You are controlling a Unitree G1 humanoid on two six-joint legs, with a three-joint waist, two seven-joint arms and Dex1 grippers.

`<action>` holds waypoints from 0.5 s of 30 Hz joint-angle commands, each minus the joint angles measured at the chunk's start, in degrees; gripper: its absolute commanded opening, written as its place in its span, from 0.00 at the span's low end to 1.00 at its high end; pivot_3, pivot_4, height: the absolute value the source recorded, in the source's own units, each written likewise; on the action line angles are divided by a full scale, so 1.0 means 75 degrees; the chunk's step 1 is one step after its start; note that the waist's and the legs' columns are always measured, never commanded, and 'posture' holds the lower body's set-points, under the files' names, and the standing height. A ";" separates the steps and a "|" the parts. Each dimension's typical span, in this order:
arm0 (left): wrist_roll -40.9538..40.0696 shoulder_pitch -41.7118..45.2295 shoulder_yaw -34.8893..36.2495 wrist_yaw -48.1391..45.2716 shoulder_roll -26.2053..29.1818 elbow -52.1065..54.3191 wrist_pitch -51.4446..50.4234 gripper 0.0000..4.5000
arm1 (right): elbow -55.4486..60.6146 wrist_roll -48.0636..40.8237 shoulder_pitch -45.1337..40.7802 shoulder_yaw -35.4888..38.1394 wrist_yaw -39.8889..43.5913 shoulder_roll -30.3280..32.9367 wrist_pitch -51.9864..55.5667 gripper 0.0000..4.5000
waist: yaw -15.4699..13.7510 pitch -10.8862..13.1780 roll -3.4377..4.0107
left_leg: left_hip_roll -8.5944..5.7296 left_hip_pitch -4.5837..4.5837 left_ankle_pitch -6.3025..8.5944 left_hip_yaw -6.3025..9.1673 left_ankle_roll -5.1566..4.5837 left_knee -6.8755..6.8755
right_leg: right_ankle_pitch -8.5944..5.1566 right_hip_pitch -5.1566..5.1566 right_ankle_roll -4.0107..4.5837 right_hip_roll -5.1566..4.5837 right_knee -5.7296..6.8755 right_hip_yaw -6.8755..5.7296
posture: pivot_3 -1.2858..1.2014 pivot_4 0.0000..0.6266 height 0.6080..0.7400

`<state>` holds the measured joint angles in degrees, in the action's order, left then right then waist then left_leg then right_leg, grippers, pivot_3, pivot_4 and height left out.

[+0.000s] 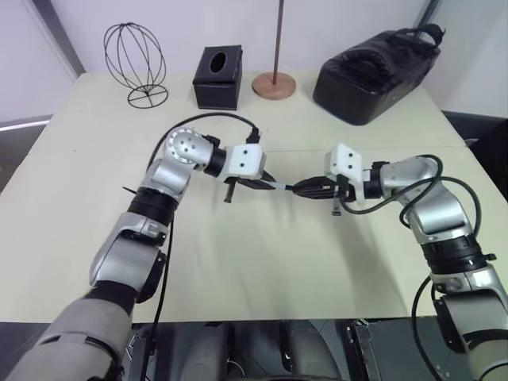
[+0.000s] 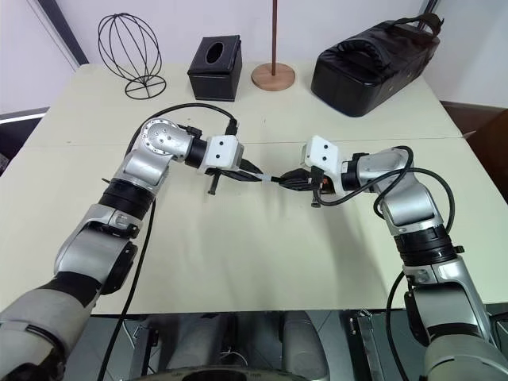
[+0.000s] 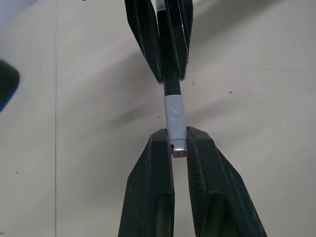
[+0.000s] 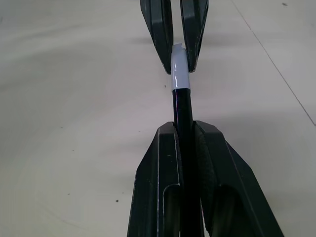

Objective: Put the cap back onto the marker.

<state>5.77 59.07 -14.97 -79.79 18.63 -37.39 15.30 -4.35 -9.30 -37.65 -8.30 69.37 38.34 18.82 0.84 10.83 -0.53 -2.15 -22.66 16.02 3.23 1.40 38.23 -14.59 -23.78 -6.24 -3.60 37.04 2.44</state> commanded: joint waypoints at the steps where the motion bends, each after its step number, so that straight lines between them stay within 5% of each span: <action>1: -0.0147 0.0068 -0.0252 0.0076 -0.0230 0.0487 0.0243 0.28 | 0.0366 -0.0186 -0.0212 0.0066 -0.0135 -0.0170 -0.0150 0.00 | -0.0007 0.0000 0.0000 | 0.0000 0.0000 0.0000 0.0000 0.0000 0.0000 | 0.0000 0.0000 0.0000 0.0000 0.0000 0.0000 | 0.52 0.24 1.00; 2: -0.0138 0.0049 -0.0264 0.0071 -0.0194 0.0485 0.0278 0.37 | 0.0352 -0.0180 -0.0215 0.0061 -0.0137 -0.0167 -0.0155 0.00 | -0.0019 0.0000 0.0000 | 0.0001 0.0000 0.0000 0.0001 0.0000 0.0000 | 0.0000 0.0001 0.0000 -0.0001 0.0000 0.0000 | 0.52 0.24 1.00; 15: -0.0108 0.0135 -0.0206 0.0187 0.0335 0.0244 0.0069 0.37 | 0.0111 -0.0102 -0.0064 0.0133 -0.0171 0.0042 -0.0189 0.00 | 0.0009 0.0000 0.0000 | -0.0001 -0.0005 0.0000 0.0000 0.0000 0.0001 | 0.0000 -0.0006 0.0000 0.0001 0.0003 0.0001 | 0.52 0.24 1.00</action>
<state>5.53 58.82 -17.23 -78.70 19.70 -35.74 16.27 -4.16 -9.75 -37.95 -8.75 68.39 37.31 18.31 0.91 10.83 -0.53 -2.16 -22.69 16.02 3.23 1.40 38.24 -14.59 -23.83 -6.25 -3.58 37.06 2.45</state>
